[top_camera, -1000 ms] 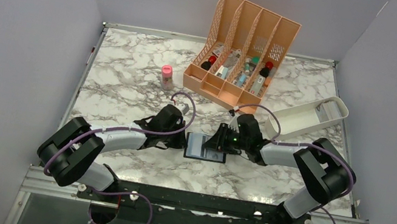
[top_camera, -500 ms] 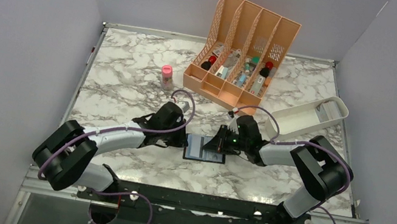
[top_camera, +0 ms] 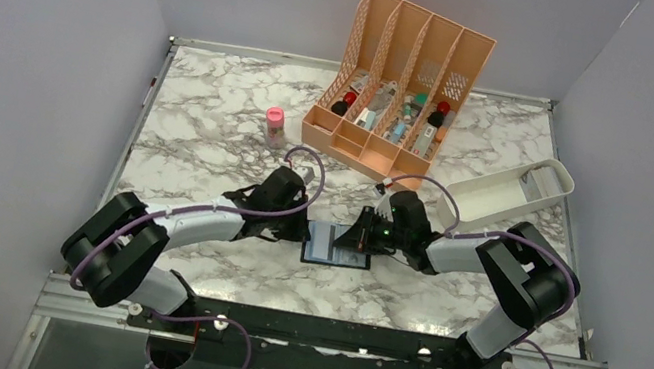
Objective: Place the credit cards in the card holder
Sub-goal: Insert the credit card into the card holder, then turn over the card slot in the card holder, then pick up the credit card from the storage box.
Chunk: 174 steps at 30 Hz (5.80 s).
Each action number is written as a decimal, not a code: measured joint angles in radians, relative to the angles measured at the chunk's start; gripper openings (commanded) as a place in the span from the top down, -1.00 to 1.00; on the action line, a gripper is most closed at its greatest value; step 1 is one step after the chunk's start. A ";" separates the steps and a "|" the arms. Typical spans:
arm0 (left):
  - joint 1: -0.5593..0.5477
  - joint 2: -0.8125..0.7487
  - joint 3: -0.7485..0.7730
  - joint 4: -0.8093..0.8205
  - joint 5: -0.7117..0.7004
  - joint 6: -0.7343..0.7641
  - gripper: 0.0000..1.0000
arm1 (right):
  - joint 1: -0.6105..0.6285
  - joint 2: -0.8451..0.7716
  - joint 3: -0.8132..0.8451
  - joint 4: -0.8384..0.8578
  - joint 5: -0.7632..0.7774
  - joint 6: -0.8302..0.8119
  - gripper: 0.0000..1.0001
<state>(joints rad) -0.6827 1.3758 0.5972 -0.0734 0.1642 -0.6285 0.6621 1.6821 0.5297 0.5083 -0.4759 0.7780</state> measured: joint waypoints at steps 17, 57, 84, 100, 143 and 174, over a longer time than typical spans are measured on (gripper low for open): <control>0.000 0.014 0.003 0.018 0.005 0.000 0.89 | 0.000 0.000 0.000 0.000 0.000 0.000 0.77; -0.040 0.190 0.114 0.274 0.228 -0.068 0.72 | -0.050 -0.539 0.314 -0.590 0.559 -0.446 0.05; -0.044 -0.163 0.267 -0.132 -0.026 0.190 -0.98 | -0.707 -0.200 0.547 -0.648 0.705 -0.929 -0.01; -0.044 -0.166 0.338 -0.341 -0.076 0.394 -0.98 | -0.838 0.122 0.734 -0.702 0.782 -1.193 -0.08; -0.038 -0.181 0.338 -0.378 -0.129 0.450 -0.98 | -0.866 0.234 0.785 -0.718 0.880 -1.276 0.30; 0.011 -0.191 0.338 -0.378 -0.101 0.436 -0.98 | -0.727 0.086 0.787 -0.880 0.827 -1.134 0.98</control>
<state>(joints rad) -0.6720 1.1847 0.9352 -0.4515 0.0635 -0.1921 -0.0654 1.7683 1.3163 -0.3721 0.3515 -0.3561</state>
